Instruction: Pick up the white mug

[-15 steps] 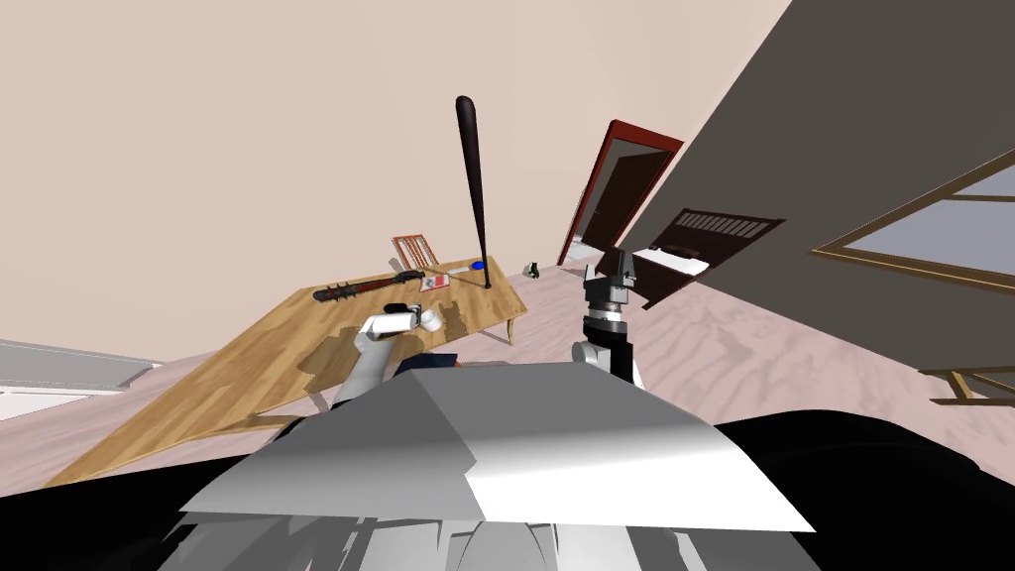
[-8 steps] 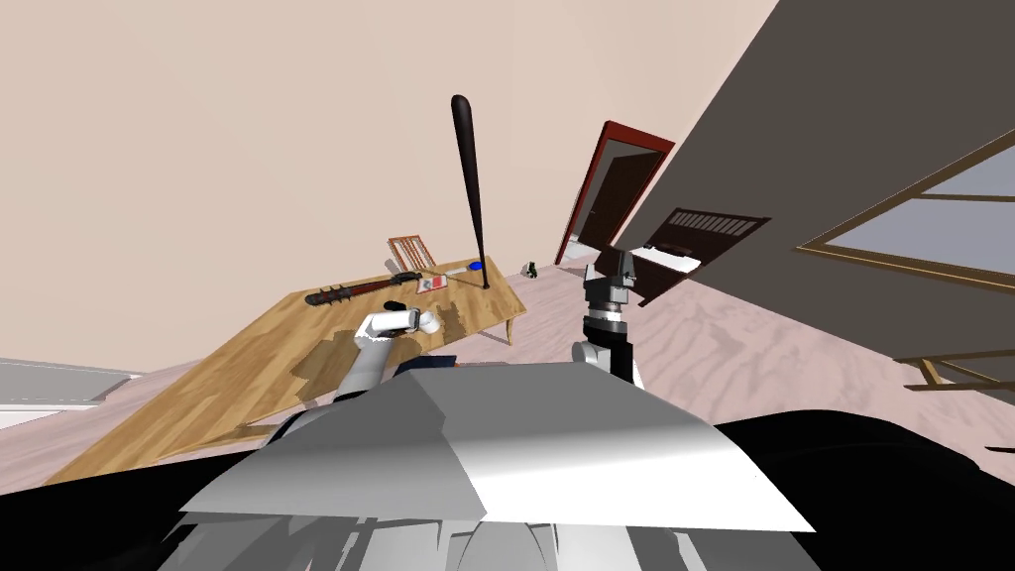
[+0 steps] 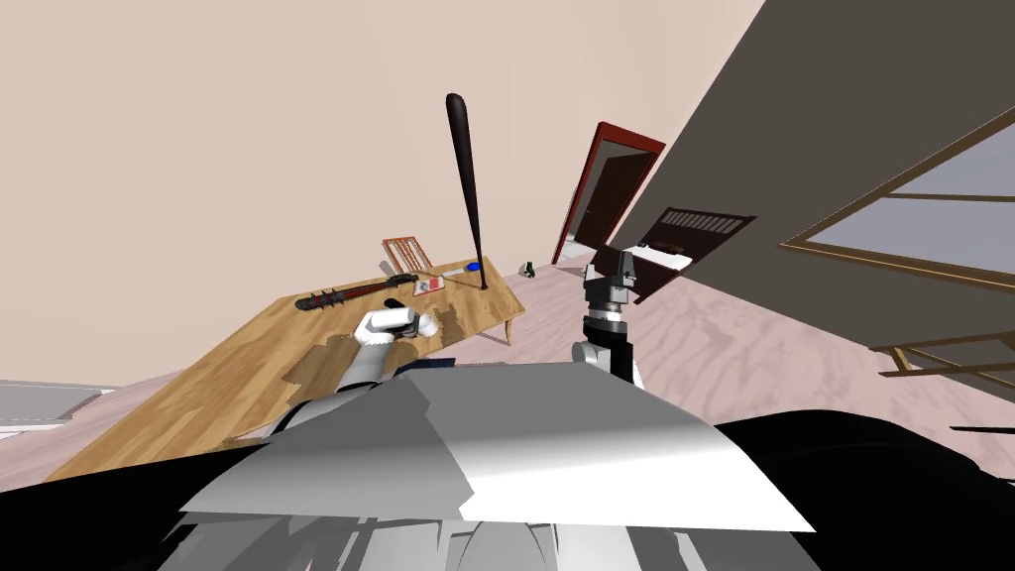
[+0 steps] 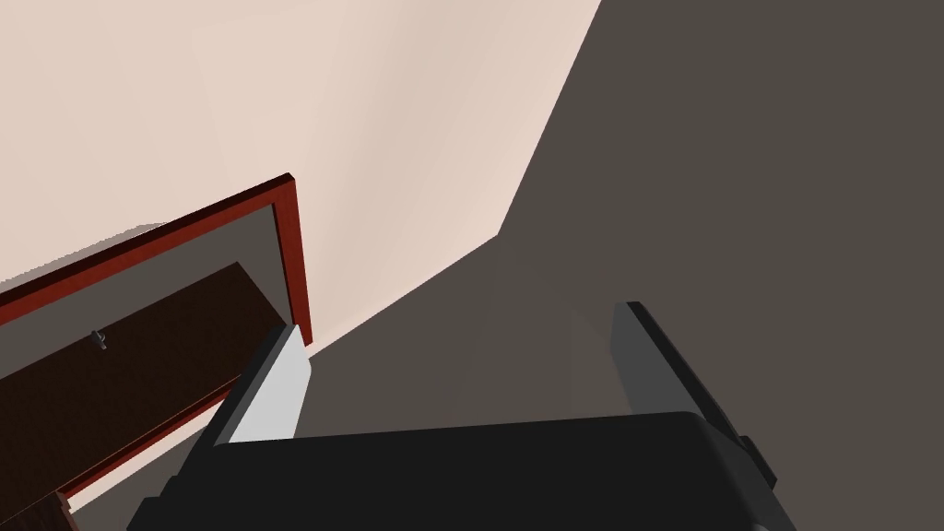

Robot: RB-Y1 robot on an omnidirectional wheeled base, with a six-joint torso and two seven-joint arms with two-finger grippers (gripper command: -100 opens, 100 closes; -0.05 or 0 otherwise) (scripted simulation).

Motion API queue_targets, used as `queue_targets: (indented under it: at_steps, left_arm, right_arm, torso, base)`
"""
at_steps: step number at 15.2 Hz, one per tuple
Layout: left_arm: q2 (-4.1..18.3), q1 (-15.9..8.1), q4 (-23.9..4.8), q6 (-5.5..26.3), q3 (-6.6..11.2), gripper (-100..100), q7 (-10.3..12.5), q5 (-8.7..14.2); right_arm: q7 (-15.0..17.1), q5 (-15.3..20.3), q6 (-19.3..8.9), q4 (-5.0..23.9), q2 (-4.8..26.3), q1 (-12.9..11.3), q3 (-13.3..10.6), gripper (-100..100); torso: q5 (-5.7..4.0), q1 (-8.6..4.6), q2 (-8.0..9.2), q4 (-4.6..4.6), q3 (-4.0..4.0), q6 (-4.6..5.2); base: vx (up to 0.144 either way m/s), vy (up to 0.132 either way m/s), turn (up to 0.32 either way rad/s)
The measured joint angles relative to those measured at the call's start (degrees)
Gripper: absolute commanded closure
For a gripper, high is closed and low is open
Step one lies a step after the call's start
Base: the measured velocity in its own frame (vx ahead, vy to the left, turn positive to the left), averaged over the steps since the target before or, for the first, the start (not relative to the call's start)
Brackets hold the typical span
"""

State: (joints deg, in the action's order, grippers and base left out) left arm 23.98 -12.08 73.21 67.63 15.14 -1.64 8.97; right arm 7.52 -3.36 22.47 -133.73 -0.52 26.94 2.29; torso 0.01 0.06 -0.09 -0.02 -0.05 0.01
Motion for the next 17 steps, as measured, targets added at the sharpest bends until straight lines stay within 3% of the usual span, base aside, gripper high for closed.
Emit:
queue_targets:
  at_steps: [17]
  left_arm:
    - [0.93,-6.41,-9.17,17.44,2.66,-100,-1.25,1.72]
  right_arm:
    - [0.0,0.0,0.0,0.0,0.0,0.0,0.0,0]
  torso:
    - [0.02,0.06,-0.05,-0.01,-0.03,-0.01]
  base:
    - [0.02,0.021,-0.048]
